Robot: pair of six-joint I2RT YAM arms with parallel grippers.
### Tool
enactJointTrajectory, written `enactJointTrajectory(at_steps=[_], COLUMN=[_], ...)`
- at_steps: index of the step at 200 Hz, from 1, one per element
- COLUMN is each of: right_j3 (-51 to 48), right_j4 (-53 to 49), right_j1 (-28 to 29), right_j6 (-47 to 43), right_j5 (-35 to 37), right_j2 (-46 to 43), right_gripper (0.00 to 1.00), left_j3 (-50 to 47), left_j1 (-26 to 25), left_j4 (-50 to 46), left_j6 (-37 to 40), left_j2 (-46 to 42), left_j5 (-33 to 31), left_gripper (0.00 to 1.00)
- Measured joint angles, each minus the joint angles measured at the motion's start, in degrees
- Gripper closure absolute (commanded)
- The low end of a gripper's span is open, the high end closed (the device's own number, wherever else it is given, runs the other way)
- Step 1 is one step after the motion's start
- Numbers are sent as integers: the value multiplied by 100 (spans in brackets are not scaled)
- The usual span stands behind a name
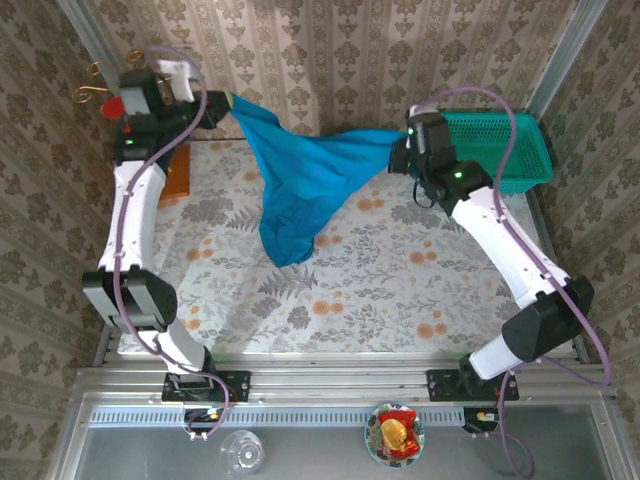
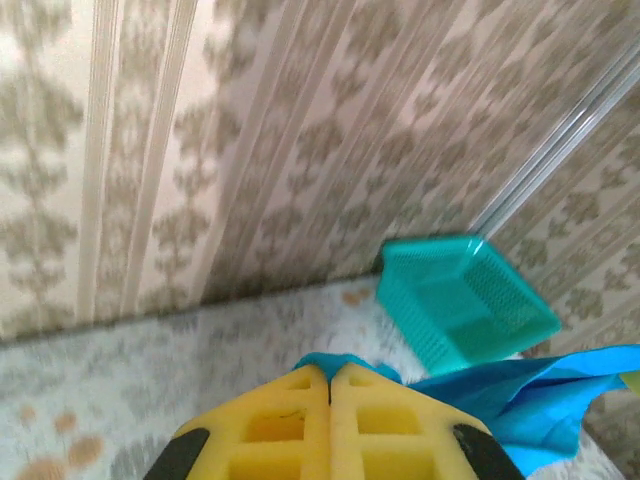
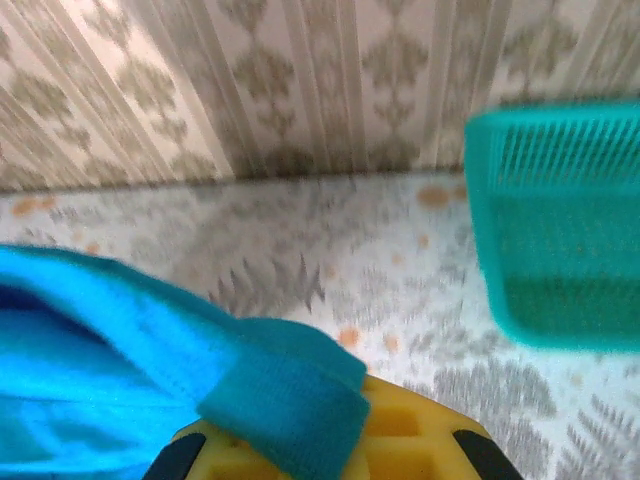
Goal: Fold the inside-out t-shirt
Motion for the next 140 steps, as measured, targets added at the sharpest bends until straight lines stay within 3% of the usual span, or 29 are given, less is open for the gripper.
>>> enactJointTrajectory(at_steps=[47,95,140], right_j3=[1530,1867,1670], right_j4=[-52,356,420], right_j1=[-133,-131,-133], right_j6=[-686,-955,-682], right_j5=[439,625,367], right_j2=[-402,-1515,-1458], right_gripper=[100,100,100], left_j3=[581,616,2879], left_j1=[72,68,308], left_j4=[157,299,-212], left_j6=[-210,-538,-616], left_j2=[-636,-634,90], left_j5=[114,280,306], left_gripper=[100,100,100])
